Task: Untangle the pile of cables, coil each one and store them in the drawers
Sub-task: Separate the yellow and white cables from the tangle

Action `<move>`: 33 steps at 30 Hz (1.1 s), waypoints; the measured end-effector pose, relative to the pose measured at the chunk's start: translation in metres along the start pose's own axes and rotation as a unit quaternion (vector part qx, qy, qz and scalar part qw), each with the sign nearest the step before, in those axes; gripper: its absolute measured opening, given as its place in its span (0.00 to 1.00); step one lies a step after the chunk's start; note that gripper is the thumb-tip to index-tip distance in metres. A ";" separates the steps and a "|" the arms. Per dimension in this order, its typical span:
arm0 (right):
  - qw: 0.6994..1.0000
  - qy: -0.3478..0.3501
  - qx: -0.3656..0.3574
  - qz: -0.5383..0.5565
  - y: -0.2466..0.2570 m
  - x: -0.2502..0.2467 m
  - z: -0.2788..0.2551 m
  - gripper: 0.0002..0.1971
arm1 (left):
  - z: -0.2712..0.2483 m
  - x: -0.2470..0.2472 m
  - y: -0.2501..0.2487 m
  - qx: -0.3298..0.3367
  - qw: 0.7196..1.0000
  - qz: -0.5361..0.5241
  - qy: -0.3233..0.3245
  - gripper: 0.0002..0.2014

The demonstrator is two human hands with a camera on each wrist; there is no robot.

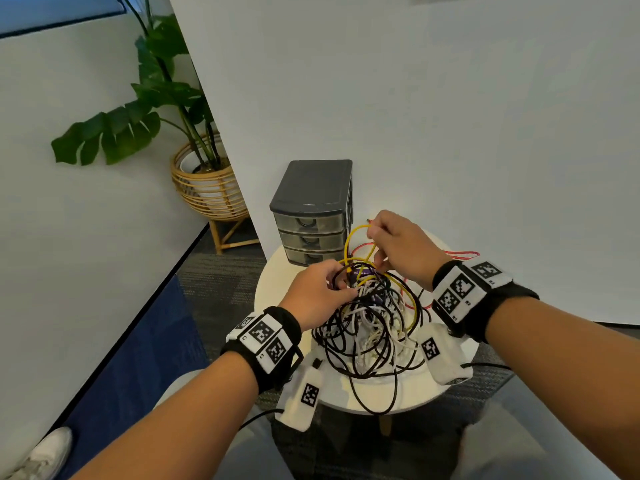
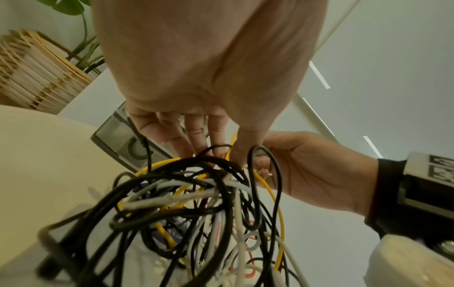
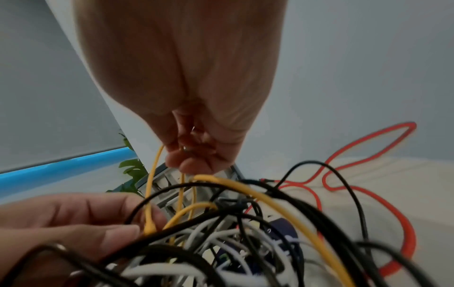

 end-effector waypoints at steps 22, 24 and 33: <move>0.995 -0.017 -0.013 -0.101 0.010 -0.012 0.001 0.09 | 0.009 -0.008 0.020 -0.175 0.980 -0.063 0.070 0.18; 0.996 0.019 -0.003 -0.091 0.008 -0.011 -0.001 0.12 | 0.010 -0.003 0.018 -0.207 0.972 -0.061 0.094 0.21; 0.972 0.067 0.083 0.207 0.036 -0.020 -0.006 0.12 | 0.023 0.007 0.019 -0.270 0.949 -0.110 0.122 0.24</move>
Point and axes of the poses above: each hand's wrist, its own z-axis towards the middle knuckle, its own x-axis out of the palm, y = z × x, the point moved 1 cm from there along z, towards the middle knuckle, and after that the axes turned 5 degrees about y, right-handed, at the moved point
